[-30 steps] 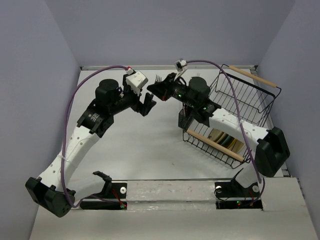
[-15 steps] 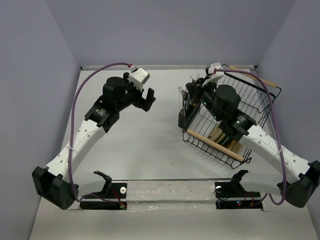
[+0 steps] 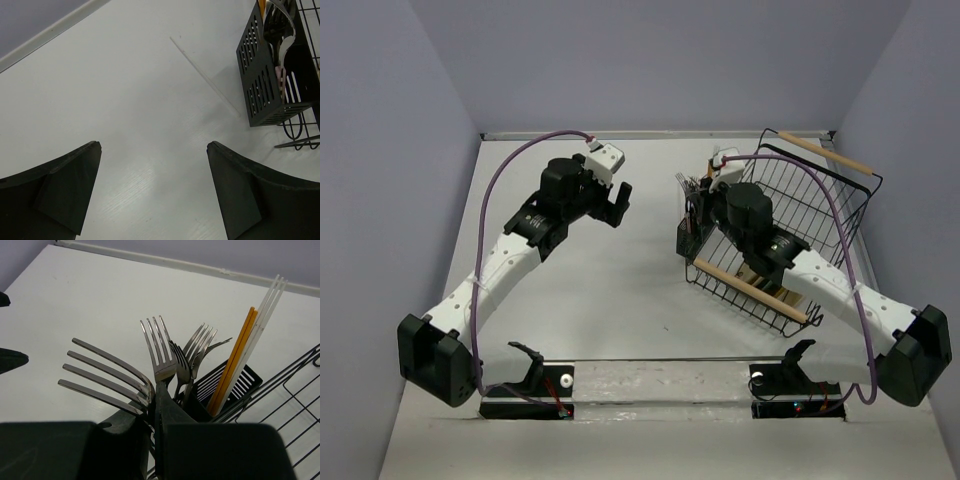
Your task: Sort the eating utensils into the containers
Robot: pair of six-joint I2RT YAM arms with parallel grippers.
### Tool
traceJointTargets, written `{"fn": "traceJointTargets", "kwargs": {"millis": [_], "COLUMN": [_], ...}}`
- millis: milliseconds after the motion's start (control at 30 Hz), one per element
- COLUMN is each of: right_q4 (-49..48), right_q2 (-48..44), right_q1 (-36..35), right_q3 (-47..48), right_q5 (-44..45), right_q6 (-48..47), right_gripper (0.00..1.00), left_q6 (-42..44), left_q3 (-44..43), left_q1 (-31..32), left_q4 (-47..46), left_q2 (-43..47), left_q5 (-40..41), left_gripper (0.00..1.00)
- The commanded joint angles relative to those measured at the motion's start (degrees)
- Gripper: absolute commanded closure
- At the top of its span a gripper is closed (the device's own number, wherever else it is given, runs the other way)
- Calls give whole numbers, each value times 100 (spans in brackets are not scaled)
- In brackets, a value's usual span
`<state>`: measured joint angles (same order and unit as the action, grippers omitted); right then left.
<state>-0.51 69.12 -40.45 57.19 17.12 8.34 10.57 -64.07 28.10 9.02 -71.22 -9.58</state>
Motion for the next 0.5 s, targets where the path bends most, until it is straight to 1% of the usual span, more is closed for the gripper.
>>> {"fn": "traceJointTargets", "kwargs": {"millis": [0,300,467], "right_q4": [-854,-766,-792], "right_q2": [-224,-426,-224], "right_q1": [46,46,46], "right_q3": [-15,591,539], "right_q5": [1,-333,-333], "right_q6": [-166,-517,-430], "right_gripper": [100,100,100], "left_q6": [138,103,103], "left_q3": [114,79,70], "left_q1": [3,3,11], "left_q4": [-357,-401,-401], "left_q2": [64,-76,-94], "left_q5": [106,44,44], "left_gripper": [1,1,1]}}
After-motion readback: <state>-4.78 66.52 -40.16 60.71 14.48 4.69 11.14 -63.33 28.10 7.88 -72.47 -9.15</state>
